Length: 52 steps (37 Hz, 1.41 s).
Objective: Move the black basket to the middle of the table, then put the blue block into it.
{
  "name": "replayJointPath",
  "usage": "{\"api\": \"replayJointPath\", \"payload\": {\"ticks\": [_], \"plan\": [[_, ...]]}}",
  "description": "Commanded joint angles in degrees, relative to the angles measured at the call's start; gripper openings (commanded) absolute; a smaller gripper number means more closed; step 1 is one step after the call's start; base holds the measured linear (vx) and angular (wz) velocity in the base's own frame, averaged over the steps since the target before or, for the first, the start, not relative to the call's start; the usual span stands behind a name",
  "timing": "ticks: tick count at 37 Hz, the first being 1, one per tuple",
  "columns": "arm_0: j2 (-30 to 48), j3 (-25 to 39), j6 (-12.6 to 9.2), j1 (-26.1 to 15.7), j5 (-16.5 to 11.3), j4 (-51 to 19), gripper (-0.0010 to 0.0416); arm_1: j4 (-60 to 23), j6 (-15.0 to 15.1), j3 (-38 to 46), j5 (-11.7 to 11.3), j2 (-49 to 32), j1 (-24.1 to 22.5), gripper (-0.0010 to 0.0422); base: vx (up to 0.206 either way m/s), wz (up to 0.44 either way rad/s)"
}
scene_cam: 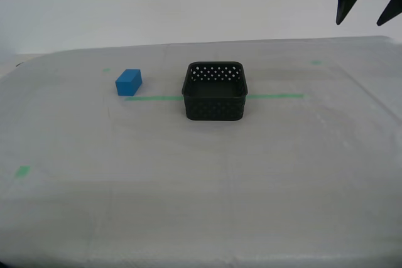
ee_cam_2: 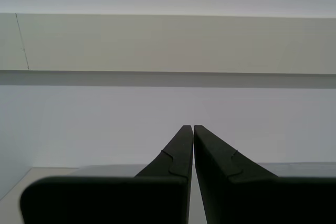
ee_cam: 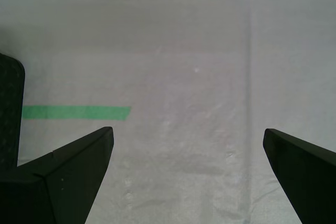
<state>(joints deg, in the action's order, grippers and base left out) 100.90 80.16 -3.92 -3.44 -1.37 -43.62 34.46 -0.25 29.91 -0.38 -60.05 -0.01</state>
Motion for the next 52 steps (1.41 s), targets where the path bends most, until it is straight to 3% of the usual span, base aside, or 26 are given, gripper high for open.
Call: {"api": "replayJointPath", "payload": {"ticks": [1,52], "plan": [[0.0,0.0,0.0,0.0,0.1,0.0,0.04,0.3,0.1,0.1,0.0,0.0,0.0,0.0,0.0,0.0],[0.0,0.0,0.0,0.0,0.1,0.2,0.0398,0.2,0.0,0.0,0.0,0.0,0.0,0.0,0.0,0.0]]}}
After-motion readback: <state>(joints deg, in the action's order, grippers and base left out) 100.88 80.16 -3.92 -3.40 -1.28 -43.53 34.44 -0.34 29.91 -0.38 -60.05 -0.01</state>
